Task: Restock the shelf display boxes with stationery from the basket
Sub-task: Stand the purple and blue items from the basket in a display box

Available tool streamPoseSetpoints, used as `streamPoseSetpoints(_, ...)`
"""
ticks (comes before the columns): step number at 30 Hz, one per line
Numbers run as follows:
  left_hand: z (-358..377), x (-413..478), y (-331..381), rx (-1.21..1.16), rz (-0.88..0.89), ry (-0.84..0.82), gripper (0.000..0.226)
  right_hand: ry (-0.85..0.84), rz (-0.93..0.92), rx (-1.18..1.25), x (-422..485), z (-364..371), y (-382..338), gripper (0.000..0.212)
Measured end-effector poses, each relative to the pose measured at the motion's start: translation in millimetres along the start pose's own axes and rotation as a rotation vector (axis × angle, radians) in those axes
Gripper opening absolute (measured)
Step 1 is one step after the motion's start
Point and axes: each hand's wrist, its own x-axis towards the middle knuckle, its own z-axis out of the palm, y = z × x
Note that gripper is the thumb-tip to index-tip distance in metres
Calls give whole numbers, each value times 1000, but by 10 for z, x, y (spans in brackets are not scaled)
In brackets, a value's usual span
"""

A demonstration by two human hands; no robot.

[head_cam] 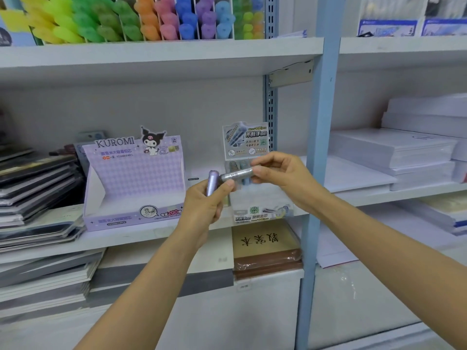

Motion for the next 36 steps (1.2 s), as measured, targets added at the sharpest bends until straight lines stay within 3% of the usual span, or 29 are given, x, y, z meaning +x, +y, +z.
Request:
streamPoseSetpoints(5, 62, -44, 72, -116, -15, 49, 18, -129, 131, -51, -199, 82, 90, 28)
streamPoseSetpoints(10, 132, -113, 113, 93, 81, 1, 13, -40, 7, -254, -149, 133, -75, 25)
streamPoseSetpoints(14, 170, -126, 164, 145, 144, -44, 14, -132, -15, -403, -30, 136, -195, 17)
streamPoseSetpoints(20, 20, 20, 133, -35, -47, 49, 21, 123, -57, -325, 246, -19, -201, 21)
streamPoseSetpoints(27, -140, 15, 12, -6, -59, -96, 24, 126, 13, -420, 407, 13, 206, 23)
streamPoseSetpoints(36, -278, 38, -116, 17, -2, -156, 26, -101, -56, -817, 528, 73, 236, 20)
